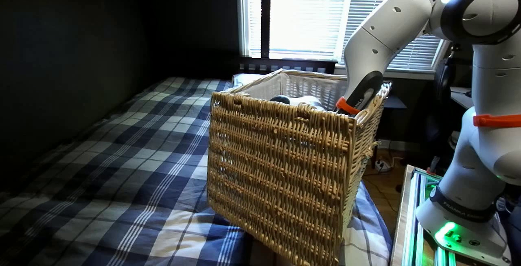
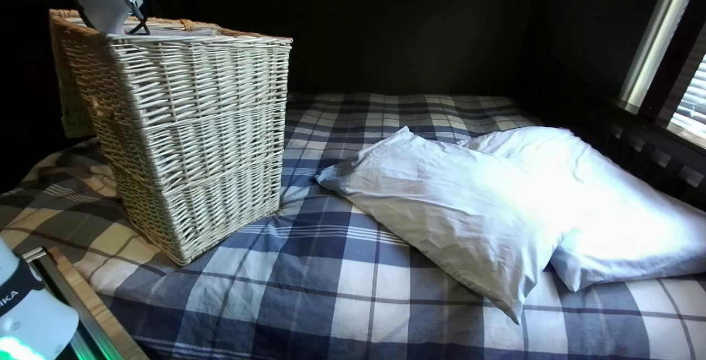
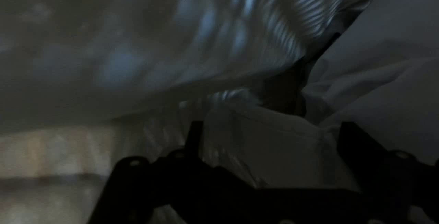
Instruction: Move the basket to the right then remove the pillow case from the basket and put it on the bed.
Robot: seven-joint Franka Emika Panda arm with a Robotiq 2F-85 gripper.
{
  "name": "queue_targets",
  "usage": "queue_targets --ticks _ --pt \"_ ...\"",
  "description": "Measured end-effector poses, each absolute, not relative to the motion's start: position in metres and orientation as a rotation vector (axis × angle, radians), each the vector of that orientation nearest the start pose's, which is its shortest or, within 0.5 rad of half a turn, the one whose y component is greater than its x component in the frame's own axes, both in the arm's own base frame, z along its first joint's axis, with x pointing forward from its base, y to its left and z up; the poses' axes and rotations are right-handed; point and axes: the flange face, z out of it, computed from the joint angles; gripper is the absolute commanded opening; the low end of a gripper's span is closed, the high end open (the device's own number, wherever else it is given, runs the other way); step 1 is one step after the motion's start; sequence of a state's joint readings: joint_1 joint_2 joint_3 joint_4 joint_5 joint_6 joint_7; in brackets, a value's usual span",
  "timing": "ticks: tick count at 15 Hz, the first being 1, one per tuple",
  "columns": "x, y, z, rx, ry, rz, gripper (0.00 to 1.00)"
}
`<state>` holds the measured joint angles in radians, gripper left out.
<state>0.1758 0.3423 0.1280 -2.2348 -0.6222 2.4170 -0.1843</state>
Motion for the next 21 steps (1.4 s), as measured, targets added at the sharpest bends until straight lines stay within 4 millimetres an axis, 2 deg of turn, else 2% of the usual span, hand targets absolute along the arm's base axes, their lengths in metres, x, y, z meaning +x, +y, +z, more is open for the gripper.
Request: queue_targets --ticks 1,2,10,11,18,21 --pt "0.5055 0.1574 0.2046 -3.069 -1.627 0.198 0.74" --pt "0.5052 0.1574 0.2044 -3.077 -1.615 0.188 0.68" --pt "0.5055 0.1539 0.2045 -3.097 -1.586 0.116 0.05" --pt "0.5055 0.1539 0.2045 -3.097 -1.586 0.113 0.0" --pt "0.5043 0.1553 0.2048 -3.093 -1.576 0.113 0.01" --pt "0.4981 0.1616 0.2129 -3.077 -1.565 0.126 0.01"
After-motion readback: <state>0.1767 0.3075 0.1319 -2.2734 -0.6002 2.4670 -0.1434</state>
